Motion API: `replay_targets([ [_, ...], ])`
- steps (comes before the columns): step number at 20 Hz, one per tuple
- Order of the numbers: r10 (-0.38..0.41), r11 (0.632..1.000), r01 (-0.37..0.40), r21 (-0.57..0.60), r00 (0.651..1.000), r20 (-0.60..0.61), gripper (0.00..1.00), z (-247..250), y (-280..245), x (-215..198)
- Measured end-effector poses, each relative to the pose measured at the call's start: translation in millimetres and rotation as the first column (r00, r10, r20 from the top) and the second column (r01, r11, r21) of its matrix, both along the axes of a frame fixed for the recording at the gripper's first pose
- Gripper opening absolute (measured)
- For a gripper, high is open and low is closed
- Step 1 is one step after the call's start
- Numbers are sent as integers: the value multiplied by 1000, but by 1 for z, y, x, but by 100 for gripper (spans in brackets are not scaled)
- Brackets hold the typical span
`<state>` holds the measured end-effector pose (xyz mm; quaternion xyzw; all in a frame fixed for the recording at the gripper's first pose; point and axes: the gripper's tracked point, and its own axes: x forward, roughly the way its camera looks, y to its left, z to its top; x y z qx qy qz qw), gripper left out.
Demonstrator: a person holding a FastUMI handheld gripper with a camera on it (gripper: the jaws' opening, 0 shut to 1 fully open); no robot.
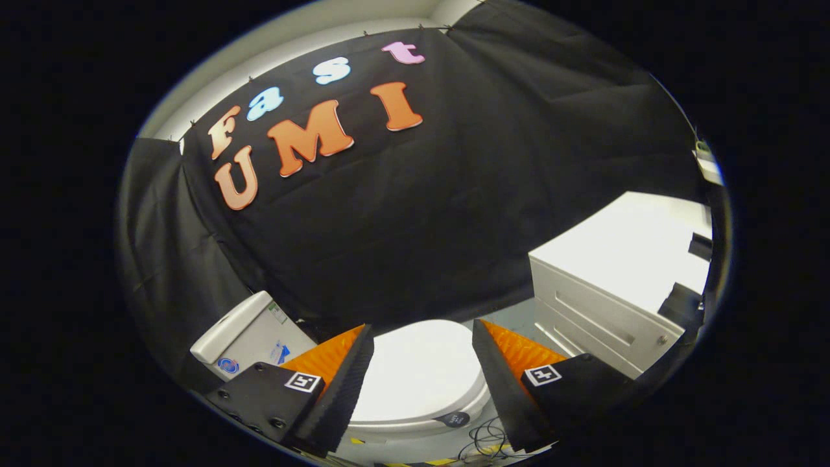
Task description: Open the toilet lid.
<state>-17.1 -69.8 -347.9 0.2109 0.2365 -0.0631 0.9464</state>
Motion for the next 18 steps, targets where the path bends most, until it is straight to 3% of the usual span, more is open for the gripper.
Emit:
replay_targets([
  [6,-36,978,70,194,984,-174,99,-106,-5,-16],
  [11,-59,892,174,418,960,-273,98,-157,-1,-31],
  [18,-95,770,297,564,928,-360,98,-211,-2,-58],
])
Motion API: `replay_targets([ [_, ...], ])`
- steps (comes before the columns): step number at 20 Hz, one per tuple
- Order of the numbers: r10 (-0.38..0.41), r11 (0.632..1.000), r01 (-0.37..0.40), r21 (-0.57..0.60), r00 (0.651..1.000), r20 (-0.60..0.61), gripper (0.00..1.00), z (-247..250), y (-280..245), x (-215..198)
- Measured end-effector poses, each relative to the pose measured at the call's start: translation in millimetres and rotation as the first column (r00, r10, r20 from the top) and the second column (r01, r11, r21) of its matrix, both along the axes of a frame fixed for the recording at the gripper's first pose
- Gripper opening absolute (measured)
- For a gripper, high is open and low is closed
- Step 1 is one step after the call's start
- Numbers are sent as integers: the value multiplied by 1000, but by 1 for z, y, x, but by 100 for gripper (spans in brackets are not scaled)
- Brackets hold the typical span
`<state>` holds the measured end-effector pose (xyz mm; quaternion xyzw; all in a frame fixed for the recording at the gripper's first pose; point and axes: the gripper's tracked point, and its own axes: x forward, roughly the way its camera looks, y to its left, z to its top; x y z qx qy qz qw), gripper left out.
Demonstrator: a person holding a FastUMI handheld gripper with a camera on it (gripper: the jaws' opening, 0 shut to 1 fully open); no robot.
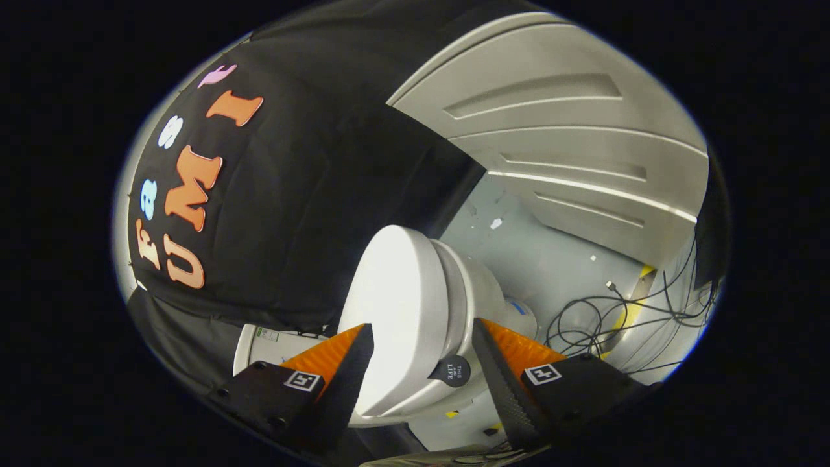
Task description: Open the toilet lid.
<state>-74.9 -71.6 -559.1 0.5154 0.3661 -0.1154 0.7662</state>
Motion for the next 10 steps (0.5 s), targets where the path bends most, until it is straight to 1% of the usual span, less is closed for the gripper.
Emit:
replay_targets([
  [3,2,999,-1,39,999,-47,97,-19,5,-15],
  [5,34,998,-29,58,996,-81,96,-30,15,-24],
  [10,94,991,-81,106,988,-120,77,-46,40,-28],
])
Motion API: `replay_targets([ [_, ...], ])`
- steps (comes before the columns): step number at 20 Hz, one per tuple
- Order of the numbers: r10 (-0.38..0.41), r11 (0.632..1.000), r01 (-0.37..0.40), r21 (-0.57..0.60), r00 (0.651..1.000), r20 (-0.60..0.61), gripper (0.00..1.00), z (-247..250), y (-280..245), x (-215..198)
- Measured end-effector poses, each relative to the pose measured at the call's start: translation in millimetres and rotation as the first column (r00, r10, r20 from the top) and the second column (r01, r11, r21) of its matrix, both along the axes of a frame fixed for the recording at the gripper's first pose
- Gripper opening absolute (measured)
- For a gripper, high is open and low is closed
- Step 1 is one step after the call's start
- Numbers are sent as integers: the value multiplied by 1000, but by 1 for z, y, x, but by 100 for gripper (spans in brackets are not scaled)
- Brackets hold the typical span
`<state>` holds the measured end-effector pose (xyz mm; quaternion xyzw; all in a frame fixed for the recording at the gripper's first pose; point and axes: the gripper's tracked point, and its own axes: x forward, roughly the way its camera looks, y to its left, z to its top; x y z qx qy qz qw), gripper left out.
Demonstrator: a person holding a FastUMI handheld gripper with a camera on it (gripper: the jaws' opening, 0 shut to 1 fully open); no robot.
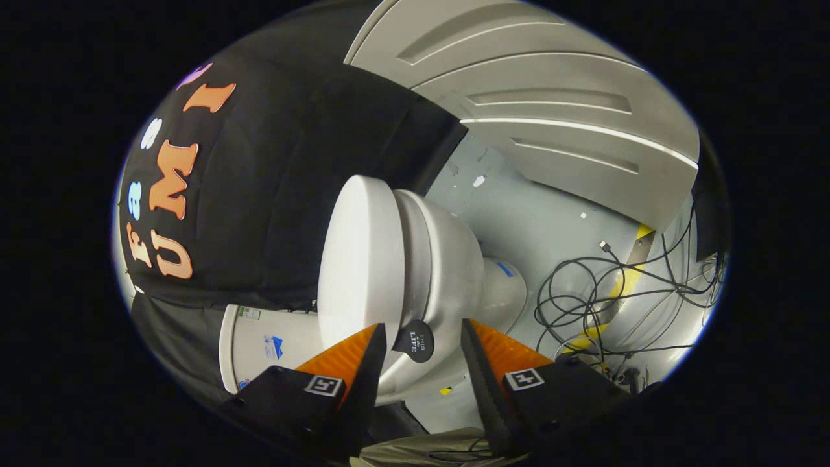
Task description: Open the toilet lid.
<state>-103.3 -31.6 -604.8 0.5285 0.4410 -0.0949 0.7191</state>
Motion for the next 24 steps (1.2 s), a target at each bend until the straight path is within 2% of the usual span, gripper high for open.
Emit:
replay_targets([
  [2,17,1000,-17,10,1000,-10,74,-5,7,-3],
  [7,27,1000,-26,17,999,-37,55,-20,16,0],
  [9,-14,999,15,38,999,-38,23,-18,17,7],
  [11,-12,999,14,40,999,-44,19,-18,11,2],
  [12,-37,998,38,50,999,-36,17,-27,23,8],
  [13,-59,996,61,60,998,-34,16,-16,14,7],
  [14,-59,996,61,66,998,-34,10,-18,16,9],
  [18,-83,994,85,75,996,-32,10,-7,15,9],
  [20,-83,996,84,38,996,-36,8,-2,14,14],
  [22,-68,996,67,-53,998,-19,8,-3,9,22],
  [24,-57,996,56,-67,998,-5,8,15,12,27],
])
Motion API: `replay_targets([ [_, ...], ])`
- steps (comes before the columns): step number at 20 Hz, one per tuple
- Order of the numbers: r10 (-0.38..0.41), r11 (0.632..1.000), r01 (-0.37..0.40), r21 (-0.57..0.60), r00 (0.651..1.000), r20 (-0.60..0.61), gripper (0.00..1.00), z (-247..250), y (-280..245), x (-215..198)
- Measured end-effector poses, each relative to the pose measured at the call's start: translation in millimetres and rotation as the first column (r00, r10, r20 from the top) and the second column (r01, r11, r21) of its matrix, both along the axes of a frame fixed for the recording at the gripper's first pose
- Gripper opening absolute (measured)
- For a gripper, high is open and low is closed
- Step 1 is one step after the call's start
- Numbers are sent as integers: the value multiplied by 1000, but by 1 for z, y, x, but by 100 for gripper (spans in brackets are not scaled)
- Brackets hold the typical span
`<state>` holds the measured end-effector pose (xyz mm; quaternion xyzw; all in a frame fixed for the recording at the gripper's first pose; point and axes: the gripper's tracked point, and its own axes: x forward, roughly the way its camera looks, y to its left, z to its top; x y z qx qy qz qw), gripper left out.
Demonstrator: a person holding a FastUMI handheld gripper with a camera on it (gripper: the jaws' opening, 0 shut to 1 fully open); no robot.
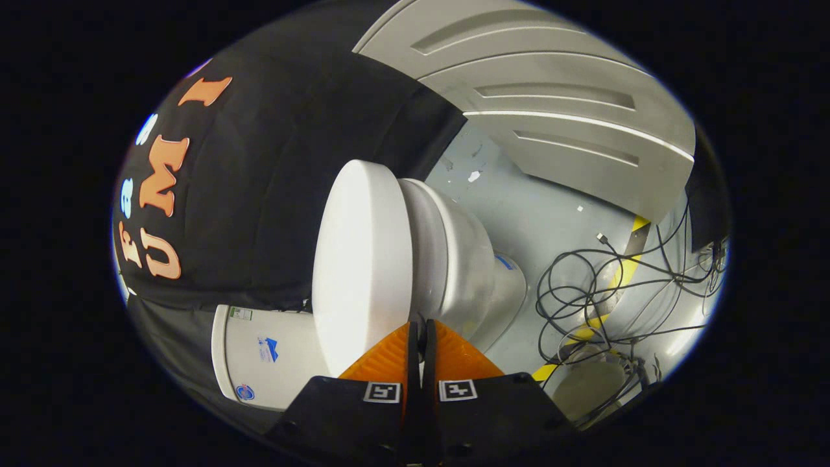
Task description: Open the toilet lid.
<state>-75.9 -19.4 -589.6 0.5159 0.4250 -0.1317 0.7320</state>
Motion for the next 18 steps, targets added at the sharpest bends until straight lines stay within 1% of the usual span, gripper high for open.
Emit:
replay_targets([
  [3,22,1000,-21,-21,998,54,8,29,7,8],
  [7,93,990,-81,-119,991,100,8,66,17,18],
  [10,116,987,-96,-129,981,154,8,105,31,31],
  [12,153,981,-126,-146,969,196,8,129,45,36],
  [14,198,969,-158,-190,956,218,8,150,60,40],
  [16,254,946,-195,-259,942,217,8,163,73,43],
  [18,291,924,-220,-312,934,206,8,174,82,45],
])
